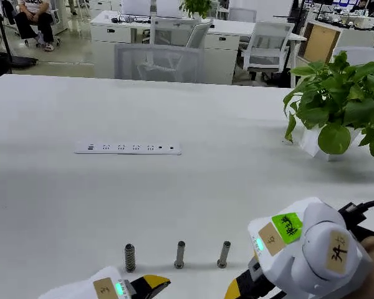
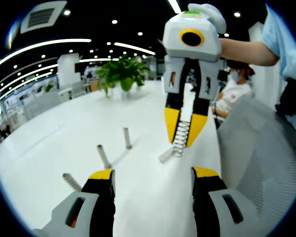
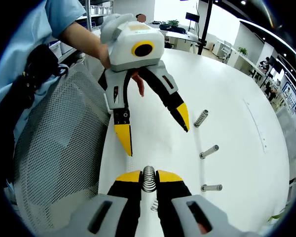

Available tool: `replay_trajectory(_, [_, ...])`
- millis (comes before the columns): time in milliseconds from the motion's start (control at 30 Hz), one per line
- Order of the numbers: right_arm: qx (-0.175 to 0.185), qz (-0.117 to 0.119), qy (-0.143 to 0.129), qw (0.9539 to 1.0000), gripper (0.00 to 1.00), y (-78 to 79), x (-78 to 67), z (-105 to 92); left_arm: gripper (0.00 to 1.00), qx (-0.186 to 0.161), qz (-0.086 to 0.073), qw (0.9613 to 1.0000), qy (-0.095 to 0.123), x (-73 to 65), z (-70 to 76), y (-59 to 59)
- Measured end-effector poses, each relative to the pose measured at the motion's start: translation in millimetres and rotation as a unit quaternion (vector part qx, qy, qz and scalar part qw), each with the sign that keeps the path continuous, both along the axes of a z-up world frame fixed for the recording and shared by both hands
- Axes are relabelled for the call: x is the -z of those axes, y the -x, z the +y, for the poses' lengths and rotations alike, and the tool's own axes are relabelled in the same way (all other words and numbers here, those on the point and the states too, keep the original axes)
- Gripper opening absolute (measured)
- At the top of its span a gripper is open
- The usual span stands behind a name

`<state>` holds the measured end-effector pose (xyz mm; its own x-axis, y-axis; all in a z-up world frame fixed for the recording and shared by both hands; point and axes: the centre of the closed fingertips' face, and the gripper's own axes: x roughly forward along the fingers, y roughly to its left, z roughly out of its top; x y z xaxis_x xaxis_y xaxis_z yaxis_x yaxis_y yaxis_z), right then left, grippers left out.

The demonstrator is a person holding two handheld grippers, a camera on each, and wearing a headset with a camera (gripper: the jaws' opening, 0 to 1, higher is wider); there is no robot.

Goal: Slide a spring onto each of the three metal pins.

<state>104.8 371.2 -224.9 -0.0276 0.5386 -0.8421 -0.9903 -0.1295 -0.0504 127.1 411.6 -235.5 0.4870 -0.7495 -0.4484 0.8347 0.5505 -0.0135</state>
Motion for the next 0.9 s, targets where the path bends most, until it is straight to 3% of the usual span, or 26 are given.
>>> replay_trajectory(133, [-0.003,0.001,0.004,1.0000,0.12,-1.7,2.8,-1.9,0.75,-0.033,-0.002,0.9993,-0.016,3.7,18.3,-4.2])
replay_trajectory(367, [-0.009,0.002,0.011,0.9999,0.12,-5.5,3.2,-2.3,0.93,-0.076,0.012,0.9970,-0.013,5.9,40.0,-7.1])
replay_trajectory(667, [-0.020,-0.003,0.018,0.9996,0.12,-10.1,0.3,1.8,1.00,-0.126,0.029,0.9916,-0.007,12.0,61.0,-8.1])
replay_trajectory(900, [-0.038,-0.018,0.036,0.9985,0.12,-21.8,-3.0,5.7,1.00,-0.142,0.041,0.9890,-0.006,19.6,72.1,-1.7])
